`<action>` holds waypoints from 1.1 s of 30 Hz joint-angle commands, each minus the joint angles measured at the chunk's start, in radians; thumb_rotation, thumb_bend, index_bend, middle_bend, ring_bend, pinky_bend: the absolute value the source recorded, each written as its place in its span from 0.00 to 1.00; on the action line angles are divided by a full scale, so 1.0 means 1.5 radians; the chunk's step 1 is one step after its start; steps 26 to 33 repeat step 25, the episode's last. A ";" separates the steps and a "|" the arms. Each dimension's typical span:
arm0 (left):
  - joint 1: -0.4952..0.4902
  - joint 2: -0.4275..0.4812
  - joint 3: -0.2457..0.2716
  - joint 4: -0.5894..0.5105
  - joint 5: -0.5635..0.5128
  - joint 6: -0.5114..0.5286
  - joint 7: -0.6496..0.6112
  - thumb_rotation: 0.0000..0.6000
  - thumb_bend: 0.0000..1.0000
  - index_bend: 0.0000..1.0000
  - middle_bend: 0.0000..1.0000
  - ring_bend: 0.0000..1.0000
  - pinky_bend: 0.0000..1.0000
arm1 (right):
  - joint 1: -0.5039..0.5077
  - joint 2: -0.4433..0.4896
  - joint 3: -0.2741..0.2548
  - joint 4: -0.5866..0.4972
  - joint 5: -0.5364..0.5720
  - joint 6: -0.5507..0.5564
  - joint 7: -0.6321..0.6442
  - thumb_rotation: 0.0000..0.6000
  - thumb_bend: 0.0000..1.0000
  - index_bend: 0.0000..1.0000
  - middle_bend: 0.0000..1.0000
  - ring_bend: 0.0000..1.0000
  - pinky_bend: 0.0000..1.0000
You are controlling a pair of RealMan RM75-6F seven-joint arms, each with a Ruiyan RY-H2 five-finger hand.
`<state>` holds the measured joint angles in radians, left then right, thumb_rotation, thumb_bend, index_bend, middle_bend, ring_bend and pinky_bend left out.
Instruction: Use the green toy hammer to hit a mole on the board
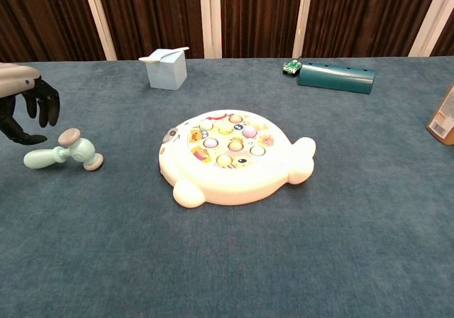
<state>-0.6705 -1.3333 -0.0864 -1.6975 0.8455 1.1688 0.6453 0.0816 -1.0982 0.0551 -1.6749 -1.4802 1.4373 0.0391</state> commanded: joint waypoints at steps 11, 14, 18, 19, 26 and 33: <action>0.159 0.067 0.076 -0.098 0.219 0.209 -0.129 1.00 0.23 0.18 0.16 0.15 0.24 | -0.001 -0.001 -0.001 0.004 -0.008 0.006 -0.006 1.00 0.19 0.00 0.00 0.00 0.00; 0.194 0.075 0.106 -0.089 0.282 0.254 -0.145 1.00 0.14 0.04 0.04 0.04 0.12 | -0.001 -0.001 -0.002 0.004 -0.008 0.006 -0.009 1.00 0.19 0.00 0.00 0.00 0.00; 0.267 0.077 0.152 -0.035 0.392 0.354 -0.180 1.00 0.10 0.00 0.00 0.00 0.03 | 0.001 -0.002 -0.005 0.004 -0.013 0.004 -0.033 1.00 0.19 0.00 0.00 0.00 0.00; 0.301 0.079 0.168 -0.015 0.400 0.389 -0.200 1.00 0.10 0.00 0.00 0.00 0.02 | 0.002 -0.004 -0.007 0.006 -0.021 0.005 -0.045 1.00 0.19 0.00 0.00 0.00 0.00; 0.353 0.093 0.170 0.021 0.400 0.407 -0.271 1.00 0.09 0.00 0.00 0.00 0.00 | -0.001 -0.009 -0.008 0.005 -0.025 0.014 -0.058 1.00 0.19 0.00 0.00 0.00 0.00; 0.353 0.093 0.170 0.021 0.400 0.407 -0.271 1.00 0.09 0.00 0.00 0.00 0.00 | -0.001 -0.009 -0.008 0.005 -0.025 0.014 -0.058 1.00 0.19 0.00 0.00 0.00 0.00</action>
